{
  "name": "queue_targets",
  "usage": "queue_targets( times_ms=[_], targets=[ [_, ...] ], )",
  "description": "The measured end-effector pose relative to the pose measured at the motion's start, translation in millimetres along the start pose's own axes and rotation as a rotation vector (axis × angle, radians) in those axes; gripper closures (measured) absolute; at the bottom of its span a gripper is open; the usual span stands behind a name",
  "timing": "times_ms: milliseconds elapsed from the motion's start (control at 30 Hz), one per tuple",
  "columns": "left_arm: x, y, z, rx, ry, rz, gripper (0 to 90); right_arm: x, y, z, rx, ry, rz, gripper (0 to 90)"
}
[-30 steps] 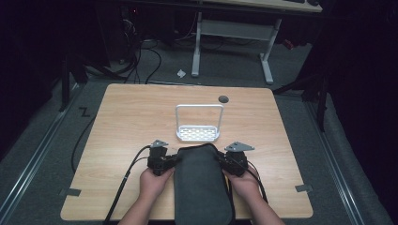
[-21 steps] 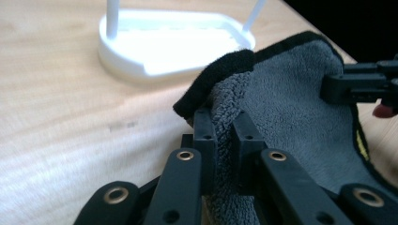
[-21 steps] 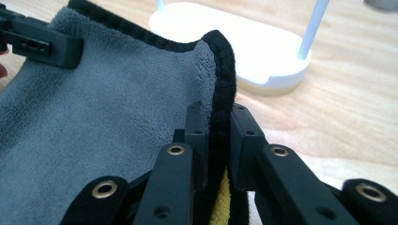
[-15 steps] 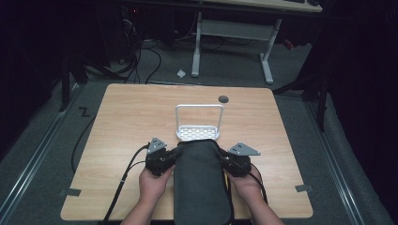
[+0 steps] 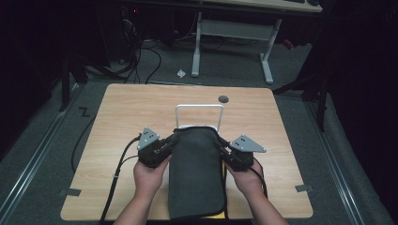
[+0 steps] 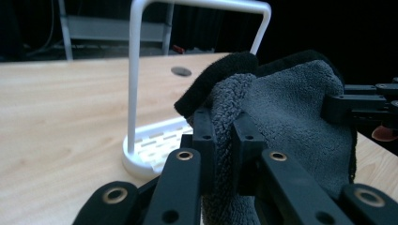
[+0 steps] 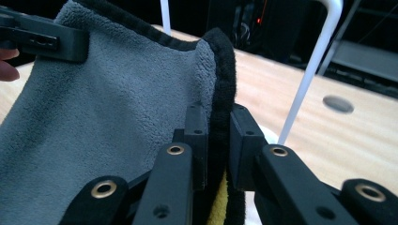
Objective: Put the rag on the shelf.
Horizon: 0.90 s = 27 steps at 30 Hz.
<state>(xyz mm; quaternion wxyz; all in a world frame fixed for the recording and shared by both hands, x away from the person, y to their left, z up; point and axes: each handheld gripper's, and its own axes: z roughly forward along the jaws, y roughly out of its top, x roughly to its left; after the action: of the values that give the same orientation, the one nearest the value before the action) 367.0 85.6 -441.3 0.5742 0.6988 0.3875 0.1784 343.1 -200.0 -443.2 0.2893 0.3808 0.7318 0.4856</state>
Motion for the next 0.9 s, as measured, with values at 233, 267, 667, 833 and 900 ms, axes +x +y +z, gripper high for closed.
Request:
queue_targets(
  times_ms=[233, 267, 667, 833, 900],
  targets=[
    [-0.6, 25.6, -9.2, -0.063, 0.019, 0.039, 82.5, 1.5, 25.6, -2.8, -0.054, -0.004, -0.016, 80.0],
    [-0.6, 28.9, -10.8, -0.072, 0.019, 0.041, 82.5, 1.3, 29.4, -3.2, -0.060, -0.004, -0.019, 80.0],
    [-4.6, 71.3, -23.8, -0.161, 0.030, 0.096, 82.4, 2.0, 71.6, -13.5, -0.158, -0.030, -0.059, 80.0],
    [-7.3, 87.4, -26.9, -0.190, 0.031, 0.117, 82.5, -0.9, 88.0, -19.1, -0.192, -0.039, -0.065, 80.1],
    [-8.0, 93.7, -27.4, -0.200, 0.033, 0.129, 82.5, -2.8, 94.1, -20.7, -0.208, -0.045, -0.068, 80.1]
  ],
)
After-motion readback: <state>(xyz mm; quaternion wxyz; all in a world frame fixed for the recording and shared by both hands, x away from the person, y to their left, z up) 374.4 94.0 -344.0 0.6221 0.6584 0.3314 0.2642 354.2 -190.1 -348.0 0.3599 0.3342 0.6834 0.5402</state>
